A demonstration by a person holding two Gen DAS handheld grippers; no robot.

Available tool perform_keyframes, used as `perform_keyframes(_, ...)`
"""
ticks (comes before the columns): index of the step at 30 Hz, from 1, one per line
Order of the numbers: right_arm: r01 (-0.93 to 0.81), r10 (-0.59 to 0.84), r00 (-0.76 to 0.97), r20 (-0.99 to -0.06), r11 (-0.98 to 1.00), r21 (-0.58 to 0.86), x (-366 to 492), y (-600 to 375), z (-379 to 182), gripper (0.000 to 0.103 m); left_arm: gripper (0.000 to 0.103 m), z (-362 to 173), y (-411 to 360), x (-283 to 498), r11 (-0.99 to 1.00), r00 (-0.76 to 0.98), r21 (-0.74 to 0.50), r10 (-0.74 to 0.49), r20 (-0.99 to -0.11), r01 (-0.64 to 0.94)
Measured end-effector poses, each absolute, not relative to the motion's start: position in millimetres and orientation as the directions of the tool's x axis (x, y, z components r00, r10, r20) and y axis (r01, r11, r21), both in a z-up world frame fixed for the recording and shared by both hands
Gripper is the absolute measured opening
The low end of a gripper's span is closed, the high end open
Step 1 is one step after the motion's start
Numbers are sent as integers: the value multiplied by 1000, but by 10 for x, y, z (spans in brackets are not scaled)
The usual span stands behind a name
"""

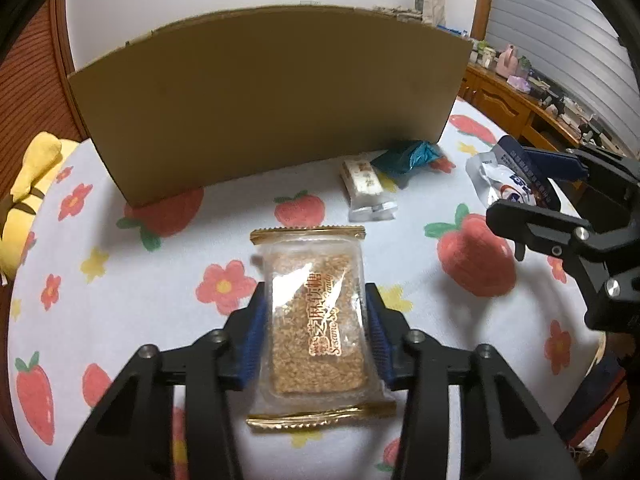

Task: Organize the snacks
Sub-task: 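Carry both held snacks up and over the cardboard box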

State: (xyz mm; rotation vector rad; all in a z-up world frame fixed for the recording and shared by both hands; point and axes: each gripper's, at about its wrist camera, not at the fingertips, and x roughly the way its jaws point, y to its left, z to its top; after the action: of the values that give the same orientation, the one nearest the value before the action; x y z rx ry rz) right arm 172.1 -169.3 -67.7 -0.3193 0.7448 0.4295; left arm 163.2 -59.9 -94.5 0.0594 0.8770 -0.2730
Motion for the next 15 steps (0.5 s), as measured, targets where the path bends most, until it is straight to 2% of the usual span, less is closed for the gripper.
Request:
perform_keyframes(9,-494,300,688,-661,861,-123,1803,-1657,-382,69,43,-549,-509,1662,962,674,-52,-227,-703,270)
perform_keyframes(15,-500,340,732,-590,856,-127,2006,-1621,18,70,44,-160,-381,1770,964,731,-35,-222,-645,262)
